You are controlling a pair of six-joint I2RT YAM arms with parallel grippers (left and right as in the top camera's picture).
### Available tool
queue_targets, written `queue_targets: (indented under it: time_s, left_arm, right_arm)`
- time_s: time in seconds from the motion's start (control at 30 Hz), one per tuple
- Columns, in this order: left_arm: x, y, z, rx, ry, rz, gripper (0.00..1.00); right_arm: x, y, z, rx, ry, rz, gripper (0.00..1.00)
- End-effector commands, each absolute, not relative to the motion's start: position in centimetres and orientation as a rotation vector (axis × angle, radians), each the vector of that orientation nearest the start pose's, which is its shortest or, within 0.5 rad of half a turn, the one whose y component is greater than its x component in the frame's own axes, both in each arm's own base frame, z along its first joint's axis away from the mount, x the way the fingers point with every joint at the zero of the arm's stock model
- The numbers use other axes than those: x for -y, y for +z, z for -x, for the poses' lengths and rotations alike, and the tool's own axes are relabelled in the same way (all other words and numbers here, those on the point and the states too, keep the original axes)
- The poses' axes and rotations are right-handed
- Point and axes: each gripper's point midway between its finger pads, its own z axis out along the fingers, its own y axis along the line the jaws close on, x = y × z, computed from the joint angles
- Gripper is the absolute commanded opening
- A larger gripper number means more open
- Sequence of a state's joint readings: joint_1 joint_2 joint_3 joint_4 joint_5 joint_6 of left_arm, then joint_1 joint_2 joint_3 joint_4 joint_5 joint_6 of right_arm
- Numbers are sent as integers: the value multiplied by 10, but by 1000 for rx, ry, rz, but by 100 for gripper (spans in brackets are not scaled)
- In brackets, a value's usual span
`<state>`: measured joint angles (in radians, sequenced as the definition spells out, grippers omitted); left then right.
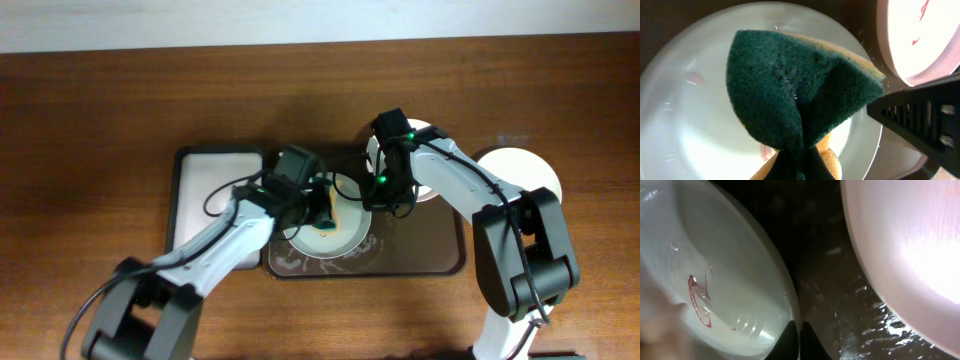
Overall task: Clean dirty plates on tray and stack at the side
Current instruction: 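Scrub the held pale-green plate with the sponge in the left gripper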
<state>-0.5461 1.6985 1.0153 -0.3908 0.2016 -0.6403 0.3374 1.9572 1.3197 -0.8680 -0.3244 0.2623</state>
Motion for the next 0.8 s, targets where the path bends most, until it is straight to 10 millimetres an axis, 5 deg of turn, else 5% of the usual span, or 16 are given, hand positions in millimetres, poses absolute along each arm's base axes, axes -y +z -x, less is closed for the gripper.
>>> queue_targets:
  time_s: [0.0, 0.1, 0.23, 0.33, 0.4, 0.5, 0.63, 0.77]
  left_arm:
    - [258, 36, -313, -2828, -688, 97, 0]
    - [262, 12, -317, -2841, -655, 93, 0]
    - [224, -19, -311, -2938, -429, 189, 0]
    - [198, -24, -306, -2998, -357, 279, 0]
    - [197, -24, -307, -2998, -355, 269, 0]
    - [196, -25, -307, -2995, -344, 269, 0]
    - [196, -25, -307, -2996, -345, 269, 0]
    - [196, -25, -307, -2996, -346, 269, 0]
  right_arm:
    - [-181, 26, -323, -3157, 590, -10, 5]
    - [-181, 26, -322, -3162, 593, -16, 5]
    - [-178, 24, -318, -3178, 580, -21, 4]
    - [-174, 11, -310, -3192, 564, -26, 4]
    - [-178, 8, -309, -3179, 601, -6, 15]
    - [-203, 27, -310, -3107, 932, 113, 25]
    - [-193, 47, -325, -3010, 1161, 55, 33]
    - [-193, 29, -322, -3063, 932, 133, 37]
